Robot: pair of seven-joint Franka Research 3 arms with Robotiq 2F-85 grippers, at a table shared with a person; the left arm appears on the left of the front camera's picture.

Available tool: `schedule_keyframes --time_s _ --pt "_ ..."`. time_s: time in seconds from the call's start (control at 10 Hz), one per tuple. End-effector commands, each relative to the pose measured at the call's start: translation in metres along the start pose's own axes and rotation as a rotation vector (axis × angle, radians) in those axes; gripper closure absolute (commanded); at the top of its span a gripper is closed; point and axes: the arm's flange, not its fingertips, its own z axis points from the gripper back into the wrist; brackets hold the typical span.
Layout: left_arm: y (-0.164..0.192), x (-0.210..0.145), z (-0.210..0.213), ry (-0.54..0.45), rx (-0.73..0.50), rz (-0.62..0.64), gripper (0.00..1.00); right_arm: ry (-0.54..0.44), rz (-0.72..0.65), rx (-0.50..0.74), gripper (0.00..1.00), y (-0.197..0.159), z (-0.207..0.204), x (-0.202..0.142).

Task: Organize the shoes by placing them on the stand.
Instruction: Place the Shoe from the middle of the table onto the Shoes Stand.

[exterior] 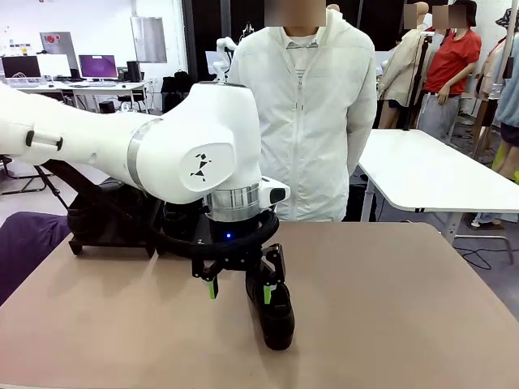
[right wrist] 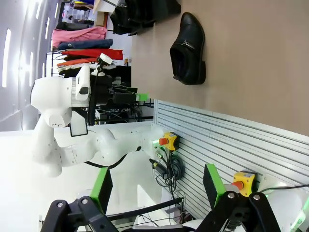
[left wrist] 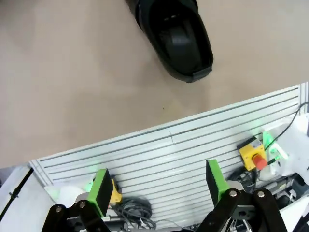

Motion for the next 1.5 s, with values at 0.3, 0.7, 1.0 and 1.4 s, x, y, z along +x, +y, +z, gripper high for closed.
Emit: schedule_keyframes --time_s 0.3,0.7,1.0,1.4 --pt "0.002 0.047 -0.078 -0.139 0.042 0.349 0.00 -0.009 0.024 0.027 0.00 0.003 0.001 0.003" --pt "0.002 0.074 -0.114 -0.162 0.068 0.490 0.00 -0.009 0.024 0.027 0.00 0.003 0.001 0.003" --pt "0.002 0.074 -0.130 -0.134 0.038 0.505 0.00 -0.009 0.024 0.027 0.00 0.003 0.001 0.003" --pt "0.006 0.074 -0.130 -0.169 0.029 0.551 1.00 -0.009 0.024 0.027 0.00 0.003 0.001 0.003"
